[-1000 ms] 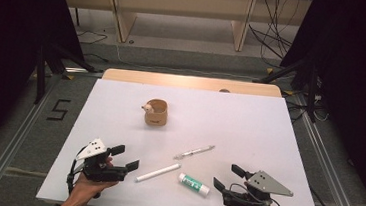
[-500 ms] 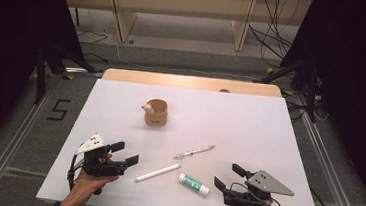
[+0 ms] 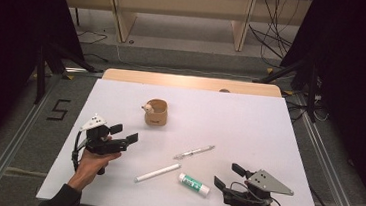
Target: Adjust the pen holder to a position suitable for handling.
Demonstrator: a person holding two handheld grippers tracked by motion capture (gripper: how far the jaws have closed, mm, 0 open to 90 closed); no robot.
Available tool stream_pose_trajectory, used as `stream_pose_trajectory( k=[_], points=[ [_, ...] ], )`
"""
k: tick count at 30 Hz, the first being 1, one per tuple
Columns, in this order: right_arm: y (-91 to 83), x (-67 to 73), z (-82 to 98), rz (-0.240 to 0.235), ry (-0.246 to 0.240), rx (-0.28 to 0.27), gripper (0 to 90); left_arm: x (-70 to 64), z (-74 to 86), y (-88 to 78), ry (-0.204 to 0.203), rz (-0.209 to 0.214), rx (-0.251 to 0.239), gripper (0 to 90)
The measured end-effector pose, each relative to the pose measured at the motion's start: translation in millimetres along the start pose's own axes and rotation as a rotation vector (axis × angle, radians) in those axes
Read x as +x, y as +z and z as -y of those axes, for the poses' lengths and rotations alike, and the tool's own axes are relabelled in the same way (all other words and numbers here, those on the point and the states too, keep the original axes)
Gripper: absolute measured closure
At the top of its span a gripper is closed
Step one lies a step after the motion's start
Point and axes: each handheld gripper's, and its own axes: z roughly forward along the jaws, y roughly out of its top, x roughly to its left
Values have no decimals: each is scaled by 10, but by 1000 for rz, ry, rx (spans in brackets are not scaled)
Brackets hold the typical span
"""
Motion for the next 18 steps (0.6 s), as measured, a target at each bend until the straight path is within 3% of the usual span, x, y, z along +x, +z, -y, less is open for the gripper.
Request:
stream_pose_trajectory(
  k=[7, 12, 14, 17, 18],
  points=[
    [0, 1, 1, -1, 0, 3, 245, 99, -94, 94, 9, -66, -8, 193],
    [-1, 0, 4, -4, -4, 6, 246, 215, -141, 208, -2, -129, -13, 276],
    [-3, -3, 6, 0, -1, 6, 247, 273, -156, 282, -18, -172, 0, 376],
    [-1, -7, 7, 0, 1, 6, 249, 310, -163, 344, -33, -190, 17, 444],
    [-1, -7, 8, 0, 1, 7, 250, 335, -174, 409, -38, -211, 28, 508]
  ],
)
